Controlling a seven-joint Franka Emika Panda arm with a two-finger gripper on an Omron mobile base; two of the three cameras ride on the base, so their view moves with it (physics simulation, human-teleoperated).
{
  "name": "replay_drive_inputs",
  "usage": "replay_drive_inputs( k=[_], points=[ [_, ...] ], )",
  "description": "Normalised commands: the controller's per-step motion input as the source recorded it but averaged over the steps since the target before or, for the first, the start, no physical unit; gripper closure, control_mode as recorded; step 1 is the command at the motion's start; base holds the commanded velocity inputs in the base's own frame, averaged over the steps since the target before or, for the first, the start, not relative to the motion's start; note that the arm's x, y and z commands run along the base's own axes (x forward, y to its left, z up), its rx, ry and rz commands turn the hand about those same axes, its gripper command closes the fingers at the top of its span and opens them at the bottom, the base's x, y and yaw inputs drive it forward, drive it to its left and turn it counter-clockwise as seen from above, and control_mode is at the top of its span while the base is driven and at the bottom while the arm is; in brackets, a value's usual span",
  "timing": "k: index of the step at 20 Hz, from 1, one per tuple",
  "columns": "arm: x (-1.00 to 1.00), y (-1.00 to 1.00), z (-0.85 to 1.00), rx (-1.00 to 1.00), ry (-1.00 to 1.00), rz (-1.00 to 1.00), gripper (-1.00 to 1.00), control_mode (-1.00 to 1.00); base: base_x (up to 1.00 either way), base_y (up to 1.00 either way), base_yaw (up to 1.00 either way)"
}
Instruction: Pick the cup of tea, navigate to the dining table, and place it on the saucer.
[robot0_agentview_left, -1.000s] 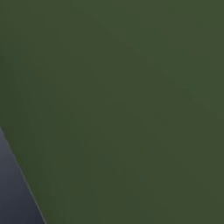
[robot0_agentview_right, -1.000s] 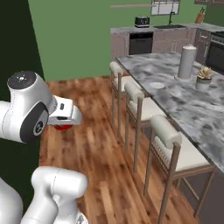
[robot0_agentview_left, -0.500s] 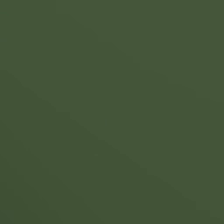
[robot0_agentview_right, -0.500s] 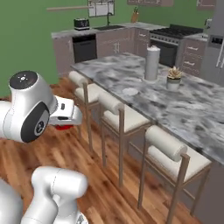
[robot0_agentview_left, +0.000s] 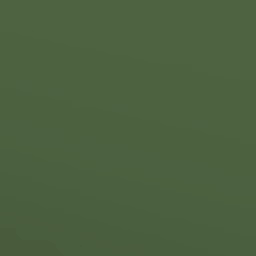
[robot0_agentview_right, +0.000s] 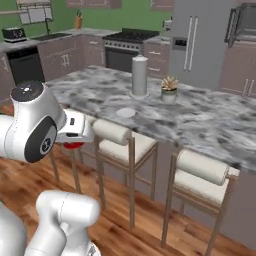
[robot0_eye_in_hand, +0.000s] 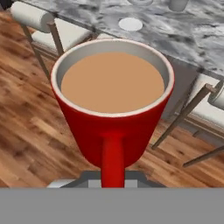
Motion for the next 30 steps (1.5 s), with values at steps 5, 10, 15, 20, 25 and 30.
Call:
replay_drive_inputs(
  k=[5,10,15,20,25,30],
  points=[
    [0.00,0.00,0.00,0.00,0.00,0.00,1.00,1.00,0.34,1.00,-0.46],
    [0.00,0.00,0.00,0.00,0.00,0.00,1.00,1.00,0.03,1.00,-0.37],
    [0.00,0.00,0.00,0.00,0.00,0.00,1.00,1.00,0.31,0.88,-0.42],
    [0.00,0.00,0.00,0.00,0.00,0.00,1.00,1.00,0.42,0.20,-0.27],
    [0.00,0.00,0.00,0.00,0.00,0.00,1.00,1.00,0.48,-0.02,-0.04],
    [0.00,0.00,0.00,0.00,0.00,0.00,1.00,1.00,0.48,-0.01,0.00]
  ],
)
